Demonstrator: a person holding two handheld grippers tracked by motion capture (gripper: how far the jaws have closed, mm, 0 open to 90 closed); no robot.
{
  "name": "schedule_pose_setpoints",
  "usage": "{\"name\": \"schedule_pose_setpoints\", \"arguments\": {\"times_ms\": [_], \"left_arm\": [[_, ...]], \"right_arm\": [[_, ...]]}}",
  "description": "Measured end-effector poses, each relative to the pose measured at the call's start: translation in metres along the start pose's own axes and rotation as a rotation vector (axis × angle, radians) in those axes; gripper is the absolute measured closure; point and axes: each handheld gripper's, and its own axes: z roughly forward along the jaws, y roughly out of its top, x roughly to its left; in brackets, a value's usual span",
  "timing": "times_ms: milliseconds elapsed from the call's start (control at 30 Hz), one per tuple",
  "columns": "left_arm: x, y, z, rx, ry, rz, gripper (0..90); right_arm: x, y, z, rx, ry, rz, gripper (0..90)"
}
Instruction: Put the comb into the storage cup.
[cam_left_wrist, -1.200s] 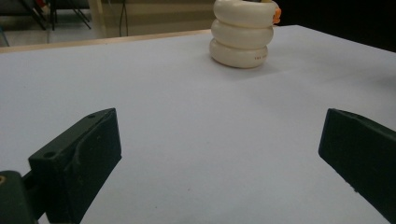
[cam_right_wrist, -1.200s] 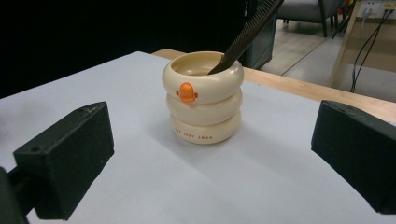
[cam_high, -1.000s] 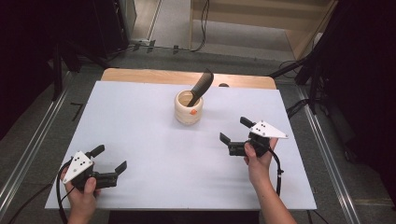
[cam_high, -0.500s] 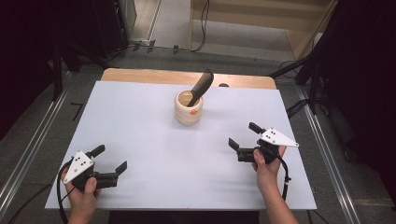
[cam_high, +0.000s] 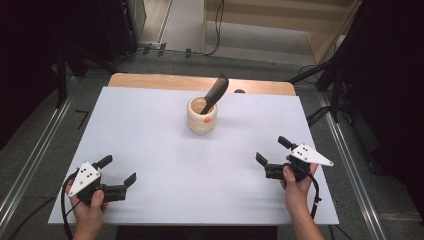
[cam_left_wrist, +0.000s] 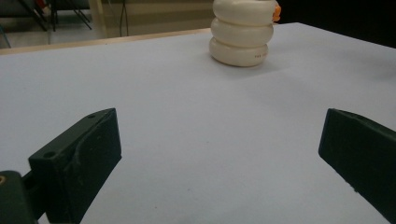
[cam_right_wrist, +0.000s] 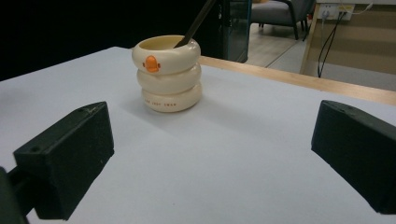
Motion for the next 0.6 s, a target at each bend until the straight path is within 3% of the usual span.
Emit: {"name": "schedule_pose_setpoints", "arguments": {"times_ms": [600], "left_arm": [[0.000, 0.000, 0.000, 0.003, 0.003, 0.005, 0.0]], "right_arm": [[-0.017, -0.017, -0.029, 0.018, -0.048, 0.000, 0.0]]}}
